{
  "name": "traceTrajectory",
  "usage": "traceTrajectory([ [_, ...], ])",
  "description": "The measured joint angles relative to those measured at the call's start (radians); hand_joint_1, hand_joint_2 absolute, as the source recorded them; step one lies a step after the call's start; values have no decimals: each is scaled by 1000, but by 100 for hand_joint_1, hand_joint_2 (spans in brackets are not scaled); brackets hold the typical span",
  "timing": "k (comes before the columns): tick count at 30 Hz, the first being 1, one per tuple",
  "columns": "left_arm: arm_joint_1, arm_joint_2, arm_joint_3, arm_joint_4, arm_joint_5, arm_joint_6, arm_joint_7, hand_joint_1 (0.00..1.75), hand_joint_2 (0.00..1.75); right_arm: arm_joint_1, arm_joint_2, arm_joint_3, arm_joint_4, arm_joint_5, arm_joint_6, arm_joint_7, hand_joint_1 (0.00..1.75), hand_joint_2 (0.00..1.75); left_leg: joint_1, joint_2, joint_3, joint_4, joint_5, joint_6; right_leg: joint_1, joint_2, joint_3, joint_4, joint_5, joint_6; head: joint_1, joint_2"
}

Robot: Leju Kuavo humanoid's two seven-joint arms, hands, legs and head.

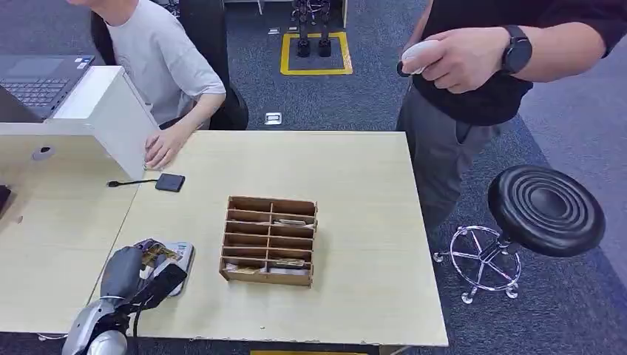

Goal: Pass the card to the sensor for recognition and then transmit it.

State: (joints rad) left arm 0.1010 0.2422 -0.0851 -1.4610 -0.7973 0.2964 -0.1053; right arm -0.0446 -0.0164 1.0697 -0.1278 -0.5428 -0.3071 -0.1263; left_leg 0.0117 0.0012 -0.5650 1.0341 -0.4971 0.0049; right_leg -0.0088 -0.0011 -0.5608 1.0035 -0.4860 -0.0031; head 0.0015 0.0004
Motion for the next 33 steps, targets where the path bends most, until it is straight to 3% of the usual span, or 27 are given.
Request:
traceTrajectory([
  [24, -50, -22, -3, 111, -122, 24, 59, 175, 175, -1, 0, 4, 0, -3, -12, -11, 0, 175, 0, 0, 4, 0, 0, 0, 0, 0, 4, 0, 0, 0, 0, 0],
  [33, -98, -34, -29, 206, -195, 51, 93, 175, 175, -9, 0, 22, -2, -1, -23, -27, 0, 175, 0, 0, 8, 0, 0, 0, 0, 0, 8, 0, 0, 0, 0, 0],
])
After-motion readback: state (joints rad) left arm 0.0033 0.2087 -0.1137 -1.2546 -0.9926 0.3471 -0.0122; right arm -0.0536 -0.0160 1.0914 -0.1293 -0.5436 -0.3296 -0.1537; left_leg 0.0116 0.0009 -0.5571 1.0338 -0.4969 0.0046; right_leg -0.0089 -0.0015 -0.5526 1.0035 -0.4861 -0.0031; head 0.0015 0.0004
